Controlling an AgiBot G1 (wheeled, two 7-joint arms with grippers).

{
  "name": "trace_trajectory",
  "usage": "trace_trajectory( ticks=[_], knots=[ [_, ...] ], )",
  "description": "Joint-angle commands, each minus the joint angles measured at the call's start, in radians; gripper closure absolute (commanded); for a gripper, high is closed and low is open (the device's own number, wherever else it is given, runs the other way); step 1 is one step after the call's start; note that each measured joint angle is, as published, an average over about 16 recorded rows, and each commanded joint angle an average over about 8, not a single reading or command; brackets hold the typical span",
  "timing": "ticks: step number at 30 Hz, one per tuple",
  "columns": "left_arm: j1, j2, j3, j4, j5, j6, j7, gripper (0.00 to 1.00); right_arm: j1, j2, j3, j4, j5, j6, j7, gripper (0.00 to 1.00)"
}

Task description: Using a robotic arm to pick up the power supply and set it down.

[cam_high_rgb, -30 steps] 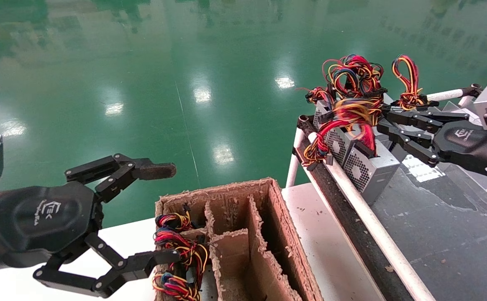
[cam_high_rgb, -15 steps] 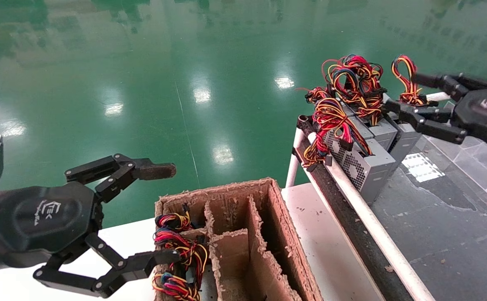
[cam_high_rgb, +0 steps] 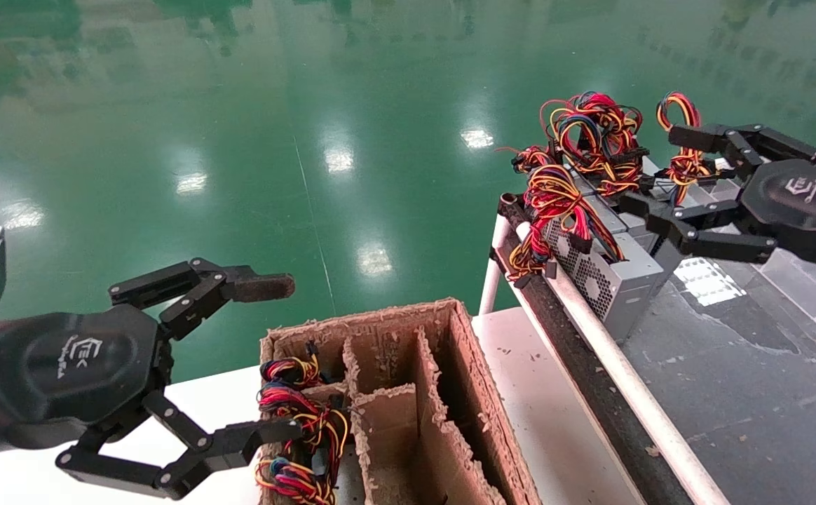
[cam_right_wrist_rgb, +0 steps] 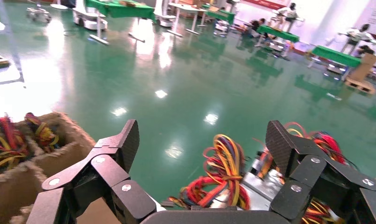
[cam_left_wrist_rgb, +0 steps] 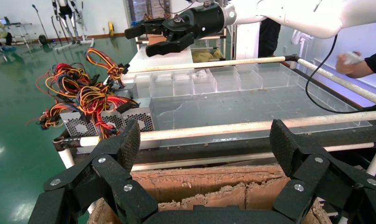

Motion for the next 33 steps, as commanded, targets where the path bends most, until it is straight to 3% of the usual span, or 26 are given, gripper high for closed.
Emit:
trace_trajectory(
  ticks=[1, 33],
  knots=[
    [0.0, 0.0, 0.0, 0.0, 0.0, 0.0, 0.0, 0.0, -0.012, 0.002, -0.001, 0.024, 0.01, -0.005, 0.011, 0.0],
    [0.0, 0.0, 0.0, 0.0, 0.0, 0.0, 0.0, 0.0, -0.199, 0.042, -0.009, 0.409, 0.176, -0.082, 0.191, 0.0]
  ],
)
